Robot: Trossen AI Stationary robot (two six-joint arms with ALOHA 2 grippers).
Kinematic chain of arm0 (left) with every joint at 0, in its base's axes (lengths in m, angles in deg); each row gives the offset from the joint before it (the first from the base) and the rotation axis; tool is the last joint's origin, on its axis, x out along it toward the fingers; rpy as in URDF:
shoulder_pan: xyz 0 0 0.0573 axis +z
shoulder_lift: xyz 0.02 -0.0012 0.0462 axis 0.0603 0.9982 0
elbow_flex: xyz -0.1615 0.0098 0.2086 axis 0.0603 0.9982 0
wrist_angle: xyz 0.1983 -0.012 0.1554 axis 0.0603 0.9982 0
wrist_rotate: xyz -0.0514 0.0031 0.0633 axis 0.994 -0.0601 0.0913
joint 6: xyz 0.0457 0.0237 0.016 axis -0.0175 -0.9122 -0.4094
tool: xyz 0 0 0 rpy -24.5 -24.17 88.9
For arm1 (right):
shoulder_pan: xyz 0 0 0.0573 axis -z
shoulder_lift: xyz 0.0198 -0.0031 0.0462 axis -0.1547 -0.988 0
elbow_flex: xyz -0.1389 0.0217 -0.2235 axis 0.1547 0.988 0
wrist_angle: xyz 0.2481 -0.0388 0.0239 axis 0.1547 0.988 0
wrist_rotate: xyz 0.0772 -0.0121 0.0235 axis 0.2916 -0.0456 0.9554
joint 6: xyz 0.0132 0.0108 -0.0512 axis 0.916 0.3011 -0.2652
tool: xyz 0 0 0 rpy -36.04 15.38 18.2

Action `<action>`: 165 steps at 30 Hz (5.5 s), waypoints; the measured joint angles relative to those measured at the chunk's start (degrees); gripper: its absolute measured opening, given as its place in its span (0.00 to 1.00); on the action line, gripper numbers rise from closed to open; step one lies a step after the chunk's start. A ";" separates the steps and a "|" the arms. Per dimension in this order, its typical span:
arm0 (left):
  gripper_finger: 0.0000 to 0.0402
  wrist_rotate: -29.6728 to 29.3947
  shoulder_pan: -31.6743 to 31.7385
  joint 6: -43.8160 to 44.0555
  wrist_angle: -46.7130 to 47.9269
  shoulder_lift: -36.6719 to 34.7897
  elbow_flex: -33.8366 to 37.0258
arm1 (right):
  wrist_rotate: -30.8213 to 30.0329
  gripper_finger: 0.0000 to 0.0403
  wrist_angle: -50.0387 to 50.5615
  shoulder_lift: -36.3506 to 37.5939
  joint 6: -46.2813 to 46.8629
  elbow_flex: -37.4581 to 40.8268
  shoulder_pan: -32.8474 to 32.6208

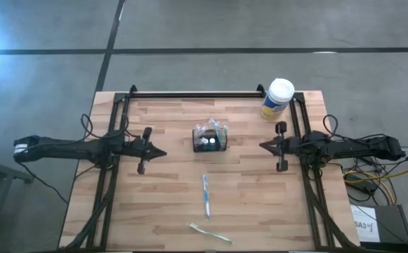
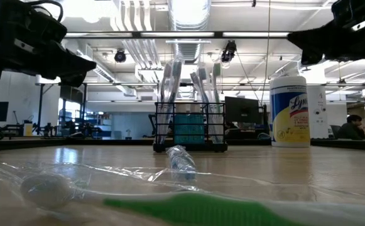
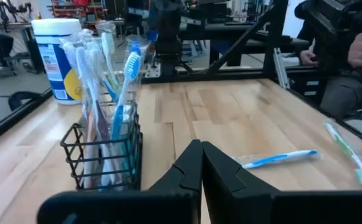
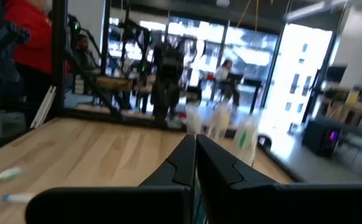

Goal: Pick & Place toothbrushing station
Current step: Put the blue toothbrush into the mesh organizer

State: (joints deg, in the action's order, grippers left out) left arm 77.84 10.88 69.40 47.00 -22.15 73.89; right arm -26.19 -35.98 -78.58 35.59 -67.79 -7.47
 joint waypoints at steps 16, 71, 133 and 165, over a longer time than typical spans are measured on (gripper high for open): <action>0.03 -0.17 0.02 0.28 3.04 -0.15 0.01 | 0.02 0.02 4.66 -0.60 21.01 -0.24 -0.36; 0.04 -1.50 0.02 0.12 11.62 -0.28 0.03 | -2.88 0.59 89.41 -114.43 67.94 -113.45 -18.03; 0.02 -1.72 0.07 -7.65 8.20 -0.31 -2.70 | -13.12 0.05 40.01 -41.85 3.71 -50.00 -20.36; 0.02 -3.33 0.07 -6.06 8.61 -0.28 -2.55 | -8.72 0.05 8.47 10.45 -1.24 0.63 -19.53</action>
State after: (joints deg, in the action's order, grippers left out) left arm 74.51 10.94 63.34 55.61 -22.43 71.34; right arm -34.91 -27.51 -68.12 34.35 -67.16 -26.99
